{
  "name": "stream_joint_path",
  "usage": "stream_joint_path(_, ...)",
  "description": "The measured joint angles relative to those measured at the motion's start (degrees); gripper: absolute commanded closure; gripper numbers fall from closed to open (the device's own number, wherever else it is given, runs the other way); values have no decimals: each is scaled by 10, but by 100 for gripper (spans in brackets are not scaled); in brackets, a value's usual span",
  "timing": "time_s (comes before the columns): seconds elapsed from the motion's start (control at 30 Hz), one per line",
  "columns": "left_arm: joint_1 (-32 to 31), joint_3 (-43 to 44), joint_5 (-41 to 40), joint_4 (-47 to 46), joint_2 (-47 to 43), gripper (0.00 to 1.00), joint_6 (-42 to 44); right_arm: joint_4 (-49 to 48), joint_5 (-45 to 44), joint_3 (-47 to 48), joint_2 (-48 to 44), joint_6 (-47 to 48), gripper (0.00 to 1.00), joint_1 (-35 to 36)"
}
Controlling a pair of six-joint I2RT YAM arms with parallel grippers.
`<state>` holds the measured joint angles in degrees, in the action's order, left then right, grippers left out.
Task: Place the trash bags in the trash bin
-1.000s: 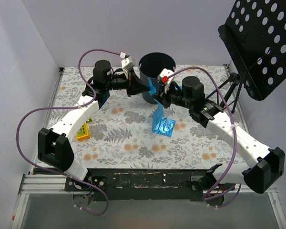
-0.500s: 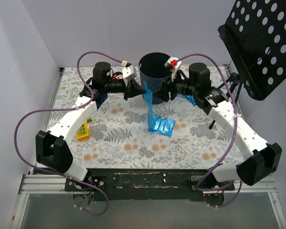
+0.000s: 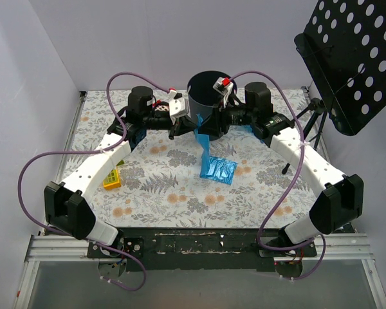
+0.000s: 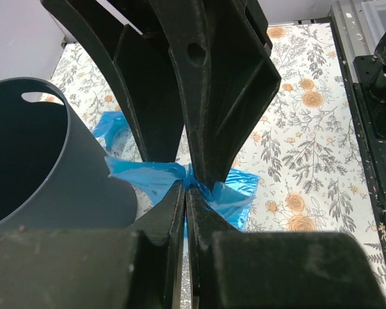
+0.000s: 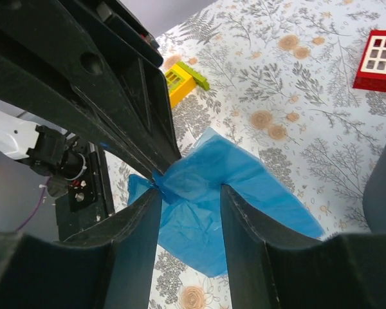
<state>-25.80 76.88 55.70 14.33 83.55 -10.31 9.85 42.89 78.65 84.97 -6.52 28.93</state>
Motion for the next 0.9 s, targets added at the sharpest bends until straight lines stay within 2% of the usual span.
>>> stream_joint_path(0.03, -2, 0, -2, 1, -1, 100, 2, -4, 5, 1, 2, -3, 54, 0)
stream_joint_path(0.07, -3, 0, -5, 2, -2, 100, 3, -8, 11, 2, 3, -7, 60, 0)
stream_joint_path(0.13, -5, 0, -10, 3, -4, 100, 5, -16, 23, 3, 4, -12, 76, 0)
stream_joint_path(0.17, -5, 0, -14, 3, -4, 100, 6, -22, 32, 4, 5, -17, 90, 0)
stream_joint_path(0.2, -5, 0, -15, 3, -5, 100, 6, -24, 35, 4, 5, -15, 98, 0)
stream_joint_path(0.83, -9, -34, -71, 29, -49, 100, 41, -27, 47, 3, -28, 21, 97, -27)
stream_joint_path(0.9, -9, -34, -73, 31, -49, 100, 42, -27, 49, 3, -30, 25, 68, -27)
